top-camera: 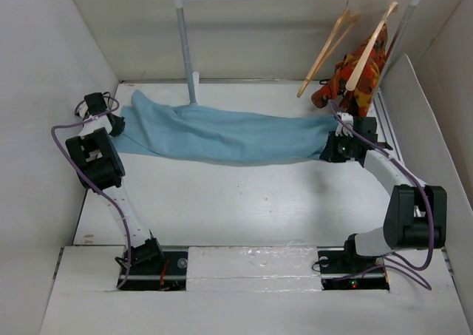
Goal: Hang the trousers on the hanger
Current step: Fold the trousers at the center of the board.
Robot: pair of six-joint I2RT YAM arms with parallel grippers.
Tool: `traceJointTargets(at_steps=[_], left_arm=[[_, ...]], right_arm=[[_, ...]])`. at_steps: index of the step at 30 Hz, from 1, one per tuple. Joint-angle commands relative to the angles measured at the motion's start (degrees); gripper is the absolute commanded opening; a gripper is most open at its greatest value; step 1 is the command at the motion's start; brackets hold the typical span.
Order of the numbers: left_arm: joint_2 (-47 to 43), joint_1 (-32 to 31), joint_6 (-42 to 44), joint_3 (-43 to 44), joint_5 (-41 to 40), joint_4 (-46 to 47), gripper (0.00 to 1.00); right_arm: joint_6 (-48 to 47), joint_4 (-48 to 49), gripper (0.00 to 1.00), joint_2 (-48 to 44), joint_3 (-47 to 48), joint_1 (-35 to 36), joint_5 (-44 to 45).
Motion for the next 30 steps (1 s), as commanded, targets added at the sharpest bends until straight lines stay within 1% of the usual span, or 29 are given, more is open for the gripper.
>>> traceJointTargets(at_steps=[1, 2, 9, 10, 12, 14, 15, 16, 18, 21, 24, 25, 28, 30], left_arm=[[-1.6, 0.7, -0.6, -0.2, 1.8, 2.3, 0.03], [-1.7, 0.7, -0.4, -0.3, 1.8, 2.2, 0.0], [-4.0, 0.7, 1.0, -2.1, 0.5, 2.4, 0.0], [-4.2, 0.7, 1.2, -1.7, -1.9, 1.1, 0.0], [-4.1, 0.7, 0.9, -0.9, -3.6, -1.1, 0.0], [-3.7, 0.7, 2.1, -0.5, -4.3, -1.9, 0.17], [-3.6, 0.7, 2.1, 0.1, -4.8, -2.8, 0.23], [-3.3, 0.7, 2.3, 0.0, -4.7, -3.0, 0.27], [-2.9, 0.7, 2.4, -0.3, -4.6, -3.0, 0.27], [-2.6, 0.7, 2.0, -0.6, -2.9, -1.5, 0.26], [-1.6, 0.7, 1.1, -0.2, -1.4, -1.3, 0.18], [-1.5, 0.7, 0.9, -0.2, -0.7, -0.6, 0.12], [-1.7, 0.7, 0.6, -0.3, -0.5, 0.1, 0.0], [-1.8, 0.7, 0.6, -0.3, -0.4, 0.2, 0.0]], right_arm=[[-1.6, -0.2, 0.16, -0.1, 2.0, 0.9, -0.6], [-1.6, -0.3, 0.16, -0.2, 1.7, 1.4, -0.6], [-2.2, -0.1, 0.16, 0.4, 0.9, 2.0, -1.3], [-2.3, -0.1, 0.16, 0.5, 1.0, 2.0, -1.4], [-2.8, -0.5, 0.16, 0.7, 1.7, 2.0, -1.7], [-3.2, -0.7, 0.16, 0.9, 2.3, 2.0, -1.9], [-3.4, -0.7, 0.16, 1.1, 2.3, 2.0, -1.8], [-3.6, -0.8, 0.16, 1.1, 2.4, 2.0, -1.9], [-3.7, -0.8, 0.16, 1.2, 2.4, 2.0, -2.2], [-3.6, -0.7, 0.16, 1.2, 2.3, 2.0, -2.4], [-3.7, -0.9, 0.16, 1.1, 2.3, 2.5, -2.3], [-3.7, -0.9, 0.16, 1.1, 2.3, 2.5, -2.3], [-3.4, -0.9, 0.16, 1.1, 2.2, 3.6, -2.0], [-3.4, -0.9, 0.16, 1.2, 2.2, 3.6, -1.8]])
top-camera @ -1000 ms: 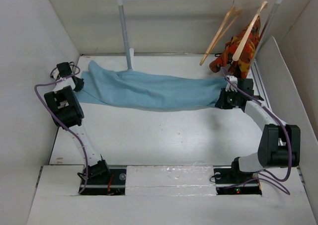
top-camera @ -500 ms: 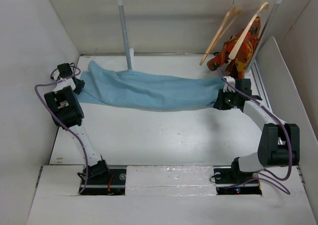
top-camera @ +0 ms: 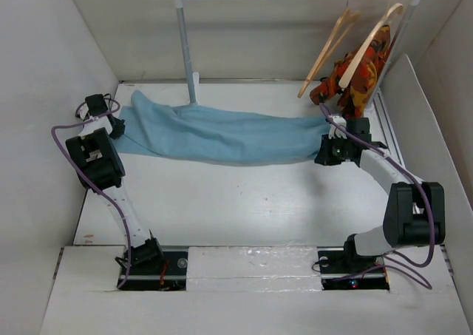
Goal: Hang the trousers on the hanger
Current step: Fold the trousers at the center of the board.
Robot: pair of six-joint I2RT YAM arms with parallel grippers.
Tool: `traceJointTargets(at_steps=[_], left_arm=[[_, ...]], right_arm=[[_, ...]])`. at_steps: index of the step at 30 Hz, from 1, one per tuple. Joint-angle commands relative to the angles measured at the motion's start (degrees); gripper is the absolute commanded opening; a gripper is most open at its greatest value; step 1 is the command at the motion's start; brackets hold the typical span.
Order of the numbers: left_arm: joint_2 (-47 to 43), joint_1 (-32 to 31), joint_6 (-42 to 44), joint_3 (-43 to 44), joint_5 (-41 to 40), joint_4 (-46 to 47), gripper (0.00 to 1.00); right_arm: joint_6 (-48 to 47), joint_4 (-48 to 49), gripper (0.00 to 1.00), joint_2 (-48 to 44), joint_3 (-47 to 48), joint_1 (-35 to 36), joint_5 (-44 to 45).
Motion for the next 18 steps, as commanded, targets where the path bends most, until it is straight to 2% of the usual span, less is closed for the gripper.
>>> traceJointTargets(at_steps=[1, 6, 13, 18], left_arm=[[-2.0, 0.7, -0.5, 0.6, 0.5, 0.8, 0.0], [-5.3, 0.7, -0.2, -1.0, -0.6, 0.8, 0.0], [-18.3, 0.7, -0.2, -10.3, -8.7, 2.6, 0.0], [-20.1, 0.7, 0.9, -13.7, -10.8, 1.9, 0.0]], right_arm=[[-0.6, 0.6, 0.16, 0.0, 2.1, 1.7, -0.8], [-0.4, 1.5, 0.15, 0.5, 0.7, 3.3, -0.6], [-0.5, 2.7, 0.15, 1.1, -0.7, 3.4, -1.6], [-1.3, 2.9, 0.15, 2.2, 0.1, 2.8, -2.6]])
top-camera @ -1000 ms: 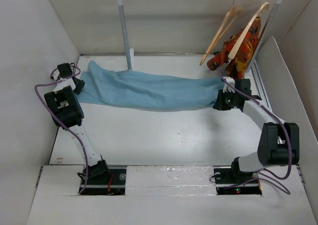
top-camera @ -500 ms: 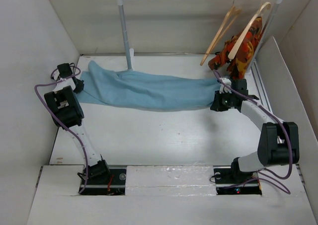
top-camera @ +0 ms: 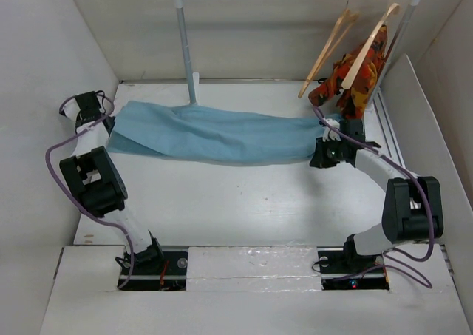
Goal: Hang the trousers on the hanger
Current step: Fold the trousers at the center of the board.
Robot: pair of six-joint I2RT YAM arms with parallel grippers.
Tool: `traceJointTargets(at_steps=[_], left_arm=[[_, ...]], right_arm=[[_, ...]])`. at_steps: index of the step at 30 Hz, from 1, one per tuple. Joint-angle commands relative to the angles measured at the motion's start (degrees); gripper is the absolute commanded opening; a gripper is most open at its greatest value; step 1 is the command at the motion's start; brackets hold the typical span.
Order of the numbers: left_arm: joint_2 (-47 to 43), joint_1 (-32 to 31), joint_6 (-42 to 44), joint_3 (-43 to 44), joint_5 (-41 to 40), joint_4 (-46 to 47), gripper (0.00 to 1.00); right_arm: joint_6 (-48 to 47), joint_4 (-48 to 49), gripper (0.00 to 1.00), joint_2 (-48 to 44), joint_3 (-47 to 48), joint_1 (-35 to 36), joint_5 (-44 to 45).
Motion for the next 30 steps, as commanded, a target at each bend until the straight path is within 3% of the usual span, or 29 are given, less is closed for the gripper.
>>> traceJointTargets(at_steps=[1, 4, 7, 10, 11, 15, 17, 20, 22, 25, 28, 30], left_arm=[[-1.0, 0.6, 0.6, -1.9, -4.4, -0.1, 0.0], [-0.2, 0.6, 0.0, -3.6, -5.5, -0.1, 0.0], [1.0, 0.6, -0.5, -4.2, -7.7, -1.0, 0.0], [3.5, 0.6, -0.6, -2.4, -10.3, -3.6, 0.0], [4.4, 0.6, -0.9, -1.5, -11.0, -4.9, 0.0], [7.0, 0.6, -1.8, 3.9, -14.5, -12.3, 0.0], [5.6, 0.6, -1.4, 4.0, -14.1, -12.4, 0.23], [-0.3, 0.1, -0.2, 2.1, -10.0, -10.3, 0.49], [-5.3, -3.7, 1.5, -1.9, -6.3, -5.2, 0.55], [-6.6, -11.6, 2.5, -3.1, -6.0, -5.7, 0.54], [-4.0, -14.5, 1.1, -5.0, -1.7, -5.4, 0.52], [-1.4, -14.5, -0.1, -7.0, 2.2, -3.8, 0.52]], right_arm=[[-1.4, 2.2, 0.15, 0.7, 1.2, 0.0, -2.1], [-1.4, 1.9, 0.16, 0.7, 1.4, -2.1, -3.3], [-0.7, 1.4, 0.24, 0.9, 1.7, -4.1, -5.6], [0.4, 0.5, 0.38, 0.1, 2.0, -6.4, -7.6], [0.8, 0.0, 0.5, -0.3, 2.2, -7.5, -7.4], [6.2, -0.3, 0.72, -3.7, 0.6, -12.6, -6.3], [8.9, 1.3, 0.8, -5.1, -1.1, -15.3, -5.9], [15.2, 6.6, 0.8, -5.5, -5.4, -20.5, -5.5], [20.9, 13.2, 0.8, -3.4, -8.0, -23.0, -6.3], [25.9, 18.8, 0.81, 0.9, -7.4, -23.0, -5.9], [29.7, 22.9, 0.78, 5.0, -6.3, -20.9, -2.0], [32.2, 25.2, 0.68, 6.8, -6.3, -20.2, 1.9]])
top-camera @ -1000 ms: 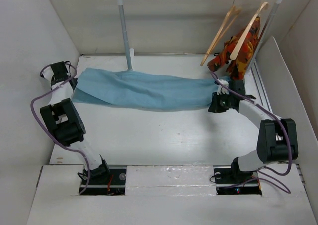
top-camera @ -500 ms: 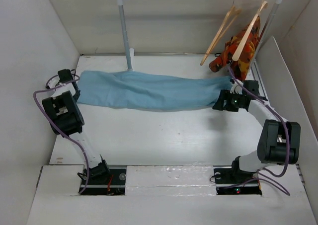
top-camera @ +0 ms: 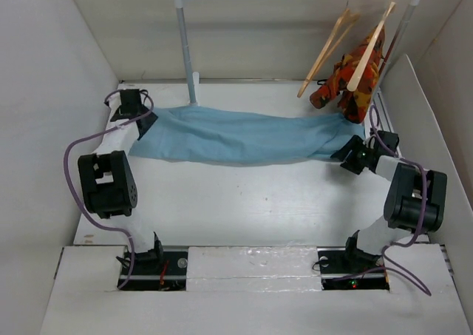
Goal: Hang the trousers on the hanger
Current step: Fold the trousers at the center of the board.
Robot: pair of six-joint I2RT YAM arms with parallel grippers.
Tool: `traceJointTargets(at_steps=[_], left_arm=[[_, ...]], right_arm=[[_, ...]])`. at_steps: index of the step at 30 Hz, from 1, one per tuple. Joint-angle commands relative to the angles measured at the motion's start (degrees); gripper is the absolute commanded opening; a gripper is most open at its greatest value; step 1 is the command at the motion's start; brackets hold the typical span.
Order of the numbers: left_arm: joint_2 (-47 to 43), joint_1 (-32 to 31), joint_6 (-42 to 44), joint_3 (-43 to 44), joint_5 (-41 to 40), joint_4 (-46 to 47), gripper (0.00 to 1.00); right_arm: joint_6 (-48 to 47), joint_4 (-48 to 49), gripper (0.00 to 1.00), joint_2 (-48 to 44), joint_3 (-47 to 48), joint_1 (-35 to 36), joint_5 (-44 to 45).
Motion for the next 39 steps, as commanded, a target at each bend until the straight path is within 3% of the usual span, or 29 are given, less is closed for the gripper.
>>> traceJointTargets(at_steps=[1, 4, 7, 8, 13, 19, 27, 30, 32, 34, 37, 39], left_arm=[[4.3, 0.4, -1.4, -4.2, 6.9, 0.4, 0.51], [9.4, 2.3, -2.5, -3.2, 9.4, 0.6, 0.5], [13.1, 4.4, -4.4, -0.4, 9.5, -0.4, 0.48], [13.6, 5.0, -4.1, 0.7, 9.1, -0.8, 0.48], [16.6, 9.3, -3.5, 7.1, 8.4, -6.0, 0.48], [18.6, 18.5, -5.6, 4.2, 15.2, -6.4, 0.48], [13.5, 22.0, -2.5, 1.6, 9.1, -8.8, 0.49], [8.8, 22.0, -2.9, -2.4, 11.3, -6.7, 0.53], [5.3, 22.0, -3.6, -6.3, 14.0, -4.5, 0.54], [3.1, 21.4, -3.5, -7.8, 14.6, -4.1, 0.6], [-1.0, 18.8, -2.3, -9.7, 12.3, -5.3, 0.65], [-5.6, 17.1, -2.3, -12.0, 9.9, -5.6, 0.64]], right_arm=[[7.0, 10.3, 0.6, 1.9, 0.9, 1.6, 5.5], [9.5, 12.8, 0.26, 5.0, 0.5, 1.6, 6.1], [8.1, 11.7, 0.11, 5.8, 0.9, 0.5, 6.4], [7.4, 10.3, 0.0, 5.4, 0.9, -0.3, 7.1], [3.4, 6.9, 0.0, -1.9, -2.4, -2.4, 9.7], [-1.5, -1.6, 0.0, -7.4, -4.3, -5.2, 10.7], [-11.9, -16.0, 0.0, -20.0, -11.8, -14.6, 7.6], [-16.3, -22.2, 0.0, -25.4, -12.1, -18.4, 7.1], [-17.8, -24.0, 0.26, -27.1, -10.8, -19.2, 4.7], [-20.4, -25.0, 0.61, -27.8, -7.1, -19.2, 2.8], [-25.0, -31.0, 0.77, -27.4, -1.9, -15.8, 4.1], [-24.3, -30.9, 0.78, -27.7, -1.5, -15.0, 3.8]])
